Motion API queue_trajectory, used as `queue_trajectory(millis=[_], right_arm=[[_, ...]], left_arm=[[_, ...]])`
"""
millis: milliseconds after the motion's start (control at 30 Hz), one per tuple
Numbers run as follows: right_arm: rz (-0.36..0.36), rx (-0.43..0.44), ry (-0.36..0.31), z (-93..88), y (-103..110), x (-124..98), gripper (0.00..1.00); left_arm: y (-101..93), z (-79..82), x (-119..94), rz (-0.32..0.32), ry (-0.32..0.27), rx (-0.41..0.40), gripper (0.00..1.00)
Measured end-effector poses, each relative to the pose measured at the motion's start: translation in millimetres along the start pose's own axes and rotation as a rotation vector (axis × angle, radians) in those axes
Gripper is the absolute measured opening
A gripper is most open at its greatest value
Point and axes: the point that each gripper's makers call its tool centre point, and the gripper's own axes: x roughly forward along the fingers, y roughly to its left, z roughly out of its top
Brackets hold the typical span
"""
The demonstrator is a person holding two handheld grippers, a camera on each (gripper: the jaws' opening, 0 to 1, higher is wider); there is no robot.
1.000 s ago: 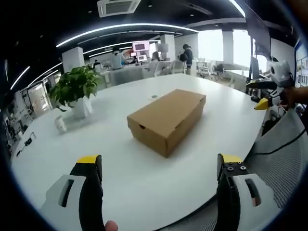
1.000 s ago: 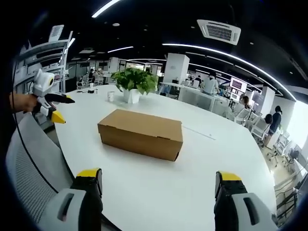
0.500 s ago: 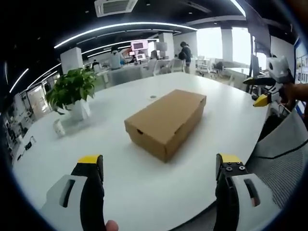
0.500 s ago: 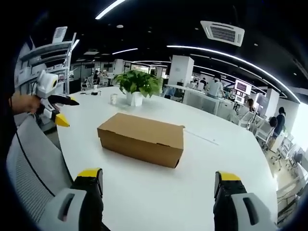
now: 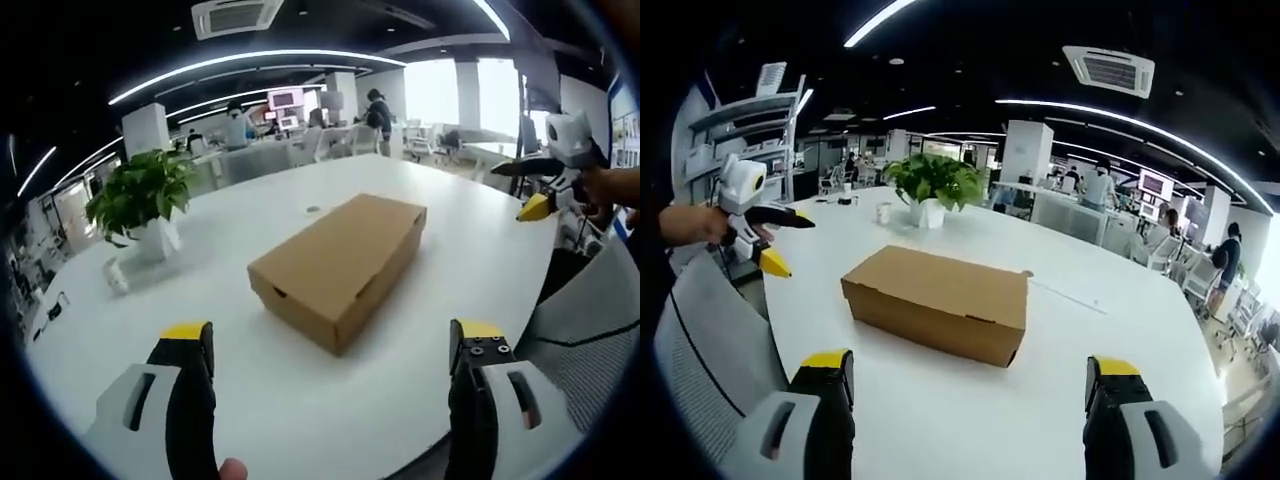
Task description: Operate the shoe box by opening the lid, removing the specified soft item, and placing it in the target area until the item is outside and the box remains undamaged.
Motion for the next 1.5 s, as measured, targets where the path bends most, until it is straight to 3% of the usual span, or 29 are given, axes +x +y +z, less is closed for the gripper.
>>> queue_trajectory(millis=[433, 967, 1500], right_arm=[[0.071, 0.076, -0.017, 6.1, -2, 19, 0.95], [0.097, -0.006, 0.000, -5.6, -15, 47, 0.94], [0.104, -0.036, 0.038, -26.9, -28, 66, 0.92]], left_arm=[[-0.7, -3.2, 17, -0.008, 0.020, -0.036, 0.96], [-4.6, -2.7, 38, 0.002, 0.029, -0.038, 0.94], [-6.5, -18.5, 54, 0.003, 0.066, -0.068, 0.91]])
